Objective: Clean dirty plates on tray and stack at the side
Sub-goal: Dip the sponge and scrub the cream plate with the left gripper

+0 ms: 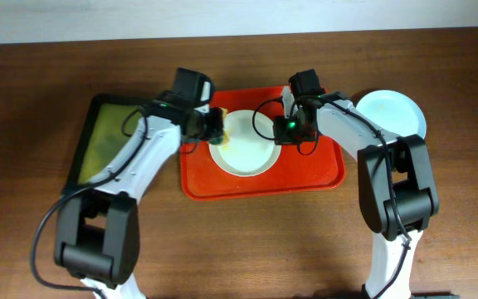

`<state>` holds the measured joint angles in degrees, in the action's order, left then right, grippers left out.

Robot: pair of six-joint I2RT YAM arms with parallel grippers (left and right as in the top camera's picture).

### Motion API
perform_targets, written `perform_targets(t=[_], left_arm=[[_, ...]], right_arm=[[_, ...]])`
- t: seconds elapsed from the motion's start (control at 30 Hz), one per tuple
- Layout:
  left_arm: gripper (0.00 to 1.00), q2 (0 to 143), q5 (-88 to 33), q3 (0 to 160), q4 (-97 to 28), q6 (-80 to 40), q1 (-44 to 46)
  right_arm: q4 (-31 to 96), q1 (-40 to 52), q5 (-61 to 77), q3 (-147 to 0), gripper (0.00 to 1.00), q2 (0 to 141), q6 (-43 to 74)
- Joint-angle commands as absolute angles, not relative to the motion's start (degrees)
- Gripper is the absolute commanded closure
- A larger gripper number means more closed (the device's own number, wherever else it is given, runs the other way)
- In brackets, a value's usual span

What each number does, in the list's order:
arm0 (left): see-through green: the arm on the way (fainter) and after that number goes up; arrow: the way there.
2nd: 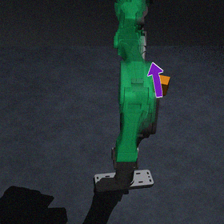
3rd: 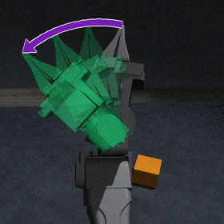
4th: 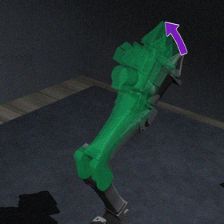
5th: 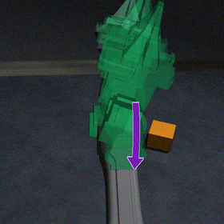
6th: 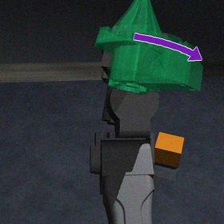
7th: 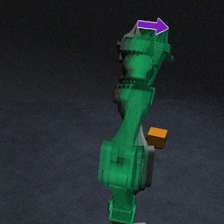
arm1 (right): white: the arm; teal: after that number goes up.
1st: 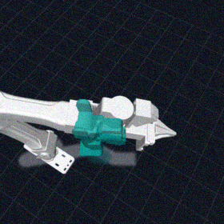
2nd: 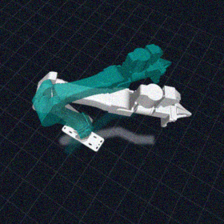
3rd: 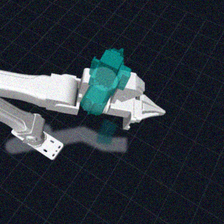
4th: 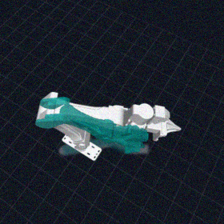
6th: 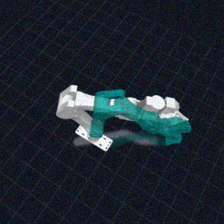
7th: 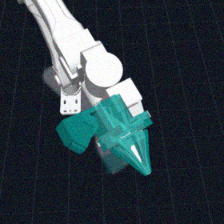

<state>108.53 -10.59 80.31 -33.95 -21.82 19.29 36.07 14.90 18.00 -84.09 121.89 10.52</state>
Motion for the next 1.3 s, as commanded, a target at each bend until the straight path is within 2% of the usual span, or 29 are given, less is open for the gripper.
perform_targets(t=[0.0,0.27,0.53,0.67,0.77,0.87,1.0,1.1,1.27], left_arm=[[1.00,110.6,-11.4,79.9,-32.3,-21.2,21.9],[1.00,118.2,-10.3,79.9,-28.3,-25.2,24.5],[1.00,117.5,21.4,81.2,-36.4,-23.9,24.1],[1.00,113.1,18.7,85.7,-39.7,-23.9,24.4],[1.00,111.0,6.5,87.2,-38.4,-27.7,24.4],[1.00,113.3,-1.2,87.1,-36.3,-35.2,24.4],[1.00,119.1,-5.9,87.1,-31.7,-35.4,24.7],[1.00,122.9,-5.1,87.1,-30.6,-35.4,25.1],[1.00,123.7,9.2,87.1,-35.1,-30.9,24.1]], right_arm=[[36.3,16.1,18.0,-82.5,0.96,124.1,9.0],[36.1,16.1,18.0,-82.5,0.96,124.1,9.0],[36.1,16.1,18.0,-82.5,0.96,124.1,9.0],[36.1,16.1,18.0,-82.5,0.96,124.1,9.0],[36.0,16.1,18.0,-82.5,0.96,124.1,9.0],[35.7,16.1,18.0,-82.5,0.96,124.1,9.0],[35.7,16.1,18.0,-82.5,0.96,124.1,9.0],[35.7,16.1,18.0,-82.5,0.96,124.1,9.0],[35.7,16.1,18.0,-82.5,0.96,124.1,9.0]])
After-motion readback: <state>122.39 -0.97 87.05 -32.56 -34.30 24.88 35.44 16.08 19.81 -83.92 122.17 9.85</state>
